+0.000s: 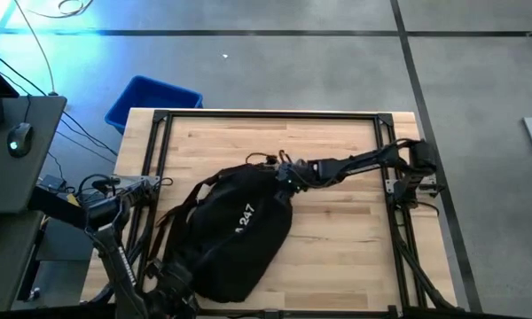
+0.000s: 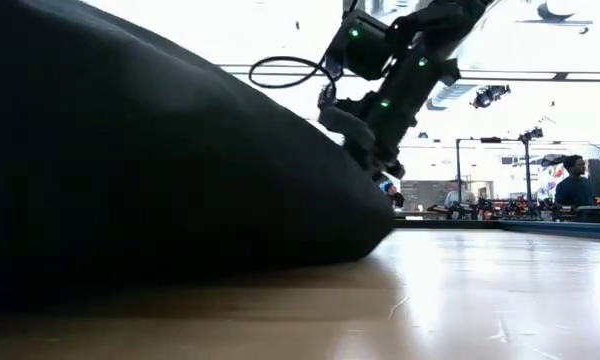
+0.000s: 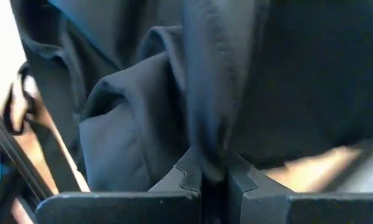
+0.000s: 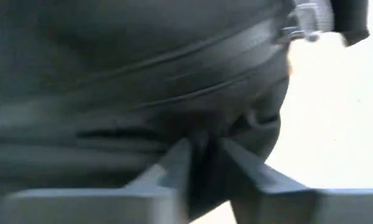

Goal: Unpack backpack
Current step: Close the black backpack

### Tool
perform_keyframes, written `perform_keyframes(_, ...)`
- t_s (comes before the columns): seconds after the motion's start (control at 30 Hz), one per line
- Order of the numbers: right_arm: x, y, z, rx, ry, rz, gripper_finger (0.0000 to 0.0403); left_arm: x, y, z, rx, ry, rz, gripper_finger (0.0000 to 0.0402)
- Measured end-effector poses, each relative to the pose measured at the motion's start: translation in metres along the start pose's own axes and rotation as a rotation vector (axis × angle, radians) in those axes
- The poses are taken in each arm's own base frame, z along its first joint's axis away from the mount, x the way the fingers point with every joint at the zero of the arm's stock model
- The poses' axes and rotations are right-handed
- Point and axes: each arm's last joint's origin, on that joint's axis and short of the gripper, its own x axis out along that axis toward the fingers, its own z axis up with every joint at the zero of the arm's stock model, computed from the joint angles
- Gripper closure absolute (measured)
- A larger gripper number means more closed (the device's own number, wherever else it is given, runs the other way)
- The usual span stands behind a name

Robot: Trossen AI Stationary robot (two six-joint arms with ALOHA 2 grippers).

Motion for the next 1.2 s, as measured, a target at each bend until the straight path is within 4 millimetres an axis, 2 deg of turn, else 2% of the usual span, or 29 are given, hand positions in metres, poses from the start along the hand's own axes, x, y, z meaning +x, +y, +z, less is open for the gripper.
perform_keyframes(0.13,-0.008,0.024,-0.027,-0.058,0.126,-0.029,0.0394,0.024,0.003,0.021,0.009,-0.046,0.076,0.0397)
perform_keyframes(0.3,-0.026,0.063,-0.069,-0.053,0.213,-0.084,0.0402,0.039,0.017,0.054,0.041,-0.102,0.118,0.0359)
perform_keyframes(0.5,-0.058,0.116,-0.118,0.050,0.224,0.009,0.0403,0.052,0.059,0.087,0.048,-0.091,0.180,0.0304)
perform_keyframes(0.67,-0.081,0.153,-0.139,0.182,0.126,0.203,0.0403,0.067,0.105,0.104,-0.079,-0.091,0.234,0.0272)
perform_keyframes(0.8,-0.085,0.168,-0.129,0.124,-0.024,0.338,0.0403,0.074,0.141,0.117,-0.193,-0.096,0.248,0.0259)
perform_keyframes(0.87,-0.082,0.164,-0.120,0.063,-0.074,0.324,0.0403,0.073,0.154,0.122,-0.234,-0.075,0.233,0.0257)
perform_keyframes(0.97,-0.081,0.159,-0.095,-0.032,-0.127,0.328,0.0395,0.061,0.171,0.131,-0.277,-0.048,0.161,0.0258)
perform_keyframes(1.07,-0.088,0.159,-0.066,-0.184,-0.157,0.393,0.0369,0.047,0.182,0.135,-0.315,-0.013,0.083,0.0262)
perform_keyframes(1.2,-0.107,0.163,-0.042,-0.525,-0.097,0.550,0.0312,0.030,0.187,0.136,-0.303,0.043,-0.020,0.0272)
